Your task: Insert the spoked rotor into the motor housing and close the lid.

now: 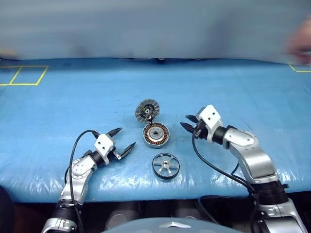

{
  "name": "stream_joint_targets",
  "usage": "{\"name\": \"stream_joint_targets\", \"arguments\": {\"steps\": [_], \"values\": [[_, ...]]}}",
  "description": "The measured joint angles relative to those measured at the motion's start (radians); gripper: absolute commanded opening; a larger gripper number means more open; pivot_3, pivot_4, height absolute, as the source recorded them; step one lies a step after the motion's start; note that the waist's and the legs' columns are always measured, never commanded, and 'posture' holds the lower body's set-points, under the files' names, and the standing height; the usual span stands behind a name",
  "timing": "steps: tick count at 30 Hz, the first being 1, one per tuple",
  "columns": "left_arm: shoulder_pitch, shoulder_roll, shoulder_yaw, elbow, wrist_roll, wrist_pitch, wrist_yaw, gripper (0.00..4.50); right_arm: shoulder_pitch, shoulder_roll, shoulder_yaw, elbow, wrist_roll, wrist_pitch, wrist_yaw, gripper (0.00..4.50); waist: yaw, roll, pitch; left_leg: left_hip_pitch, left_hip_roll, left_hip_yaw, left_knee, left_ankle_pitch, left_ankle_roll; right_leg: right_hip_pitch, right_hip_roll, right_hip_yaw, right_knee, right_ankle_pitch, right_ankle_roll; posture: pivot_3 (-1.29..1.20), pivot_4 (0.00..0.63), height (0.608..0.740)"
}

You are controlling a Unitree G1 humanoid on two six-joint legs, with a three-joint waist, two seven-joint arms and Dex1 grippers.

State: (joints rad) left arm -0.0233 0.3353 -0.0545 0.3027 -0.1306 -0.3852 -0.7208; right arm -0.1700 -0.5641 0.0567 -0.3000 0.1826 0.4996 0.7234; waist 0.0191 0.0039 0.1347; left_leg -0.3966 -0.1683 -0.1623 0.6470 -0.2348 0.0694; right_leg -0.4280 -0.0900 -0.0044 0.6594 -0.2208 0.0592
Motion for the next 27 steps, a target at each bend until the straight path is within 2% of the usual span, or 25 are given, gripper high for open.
{"name": "stream_joint_targets", "arguments": {"steps": [2, 8, 14, 27], "values": [[0.001, -0.002, -0.001, 0.0, -0.007, -0.001, -0.005, 4.5, 0.024, -0.043, 0.002, -0.093, 0.026, 0.043, 0.027, 3.06, 0.0, -0.001, 0.0, 0.0, 0.001, 0.0, 0.0, 0.0, 0.0, 0.0, 0.0, -0.001, 0.0, 0.0, 0.0, 0.0, 0.15, 0.74], [0.001, -0.003, -0.001, 0.0, -0.037, -0.013, -0.051, 4.5, 0.068, -0.134, 0.067, -0.291, 0.04, 0.159, 0.045, 3.06, 0.003, -0.001, 0.0, 0.0, 0.001, 0.001, 0.001, -0.001, 0.0, 0.0, 0.0, -0.001, -0.001, 0.0, 0.0, 0.0, 0.15, 0.74], [-0.003, 0.002, -0.004, 0.001, -0.046, -0.013, -0.089, 4.5, 0.074, -0.139, 0.168, -0.393, 0.038, 0.267, 0.012, 3.06, 0.008, -0.002, 0.001, 0.0, 0.002, 0.002, 0.001, -0.001, 0.0, 0.0, 0.0, -0.001, -0.001, 0.0, 0.0, 0.0, 0.15, 0.74], [-0.019, 0.008, -0.036, -0.01, -0.046, 0.038, -0.133, 4.5, 0.174, -0.183, 0.177, -0.5, 0.062, 0.362, -0.018, 3.06, 0.02, -0.003, 0.001, 0.0, 0.002, 0.002, 0.002, -0.001, 0.0, 0.001, 0.0, -0.002, -0.002, 0.0, 0.0, 0.0, 0.15, 0.74]]}}
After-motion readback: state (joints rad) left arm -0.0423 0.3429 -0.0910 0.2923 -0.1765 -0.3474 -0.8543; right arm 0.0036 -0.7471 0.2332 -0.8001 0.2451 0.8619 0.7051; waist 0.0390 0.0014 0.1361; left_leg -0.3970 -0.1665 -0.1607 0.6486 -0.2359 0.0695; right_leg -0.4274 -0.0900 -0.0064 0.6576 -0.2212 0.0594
